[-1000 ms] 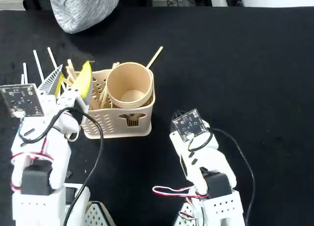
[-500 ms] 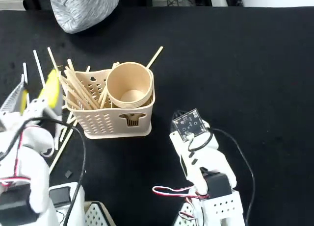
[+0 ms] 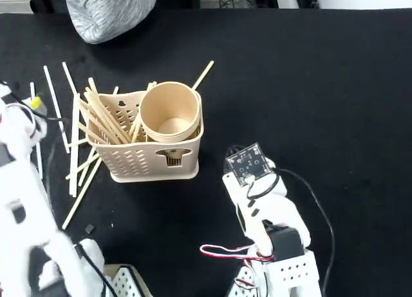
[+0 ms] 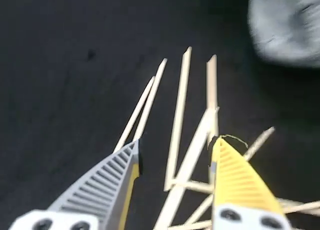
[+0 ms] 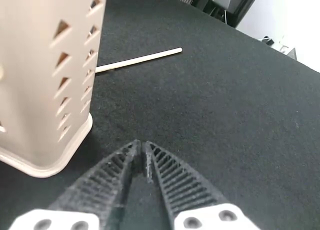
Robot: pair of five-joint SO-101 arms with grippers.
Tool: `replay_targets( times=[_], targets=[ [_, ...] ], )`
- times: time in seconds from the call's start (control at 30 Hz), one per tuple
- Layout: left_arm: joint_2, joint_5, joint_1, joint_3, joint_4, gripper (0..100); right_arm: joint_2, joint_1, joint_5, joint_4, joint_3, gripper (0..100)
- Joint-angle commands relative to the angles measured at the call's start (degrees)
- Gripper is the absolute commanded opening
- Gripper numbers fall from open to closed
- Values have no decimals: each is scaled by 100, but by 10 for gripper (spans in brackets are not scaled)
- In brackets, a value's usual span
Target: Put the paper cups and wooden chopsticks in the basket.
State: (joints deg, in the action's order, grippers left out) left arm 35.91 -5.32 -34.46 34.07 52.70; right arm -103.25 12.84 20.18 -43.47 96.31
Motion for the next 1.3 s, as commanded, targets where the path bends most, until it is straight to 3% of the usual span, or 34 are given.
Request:
replay_targets(
  times=[0.0, 0.33, 0.67, 0.77, 0.93, 1.07, 1.27],
  targets=[
    [-1547, 607, -400, -567, -369, 237, -505, -79, 44, -18, -145, 15],
    [-4853, 1591, -532, -2176, -325, 234, -505, -79, 44, -18, -145, 15],
    [-6602, 1908, -593, -3169, -316, 234, -505, -79, 44, -18, -145, 15],
    [-6699, 1908, -593, -3169, -316, 191, -505, -79, 44, -18, -145, 15],
    [-6690, 1916, -523, -3231, -158, 27, -505, -79, 44, -18, -145, 15],
    [-6365, 2303, -48, -3354, 826, 28, -505, -79, 44, -18, -145, 15],
    [-4668, 2242, -312, -2782, 949, 28, -505, -79, 44, -18, -145, 15]
  ],
)
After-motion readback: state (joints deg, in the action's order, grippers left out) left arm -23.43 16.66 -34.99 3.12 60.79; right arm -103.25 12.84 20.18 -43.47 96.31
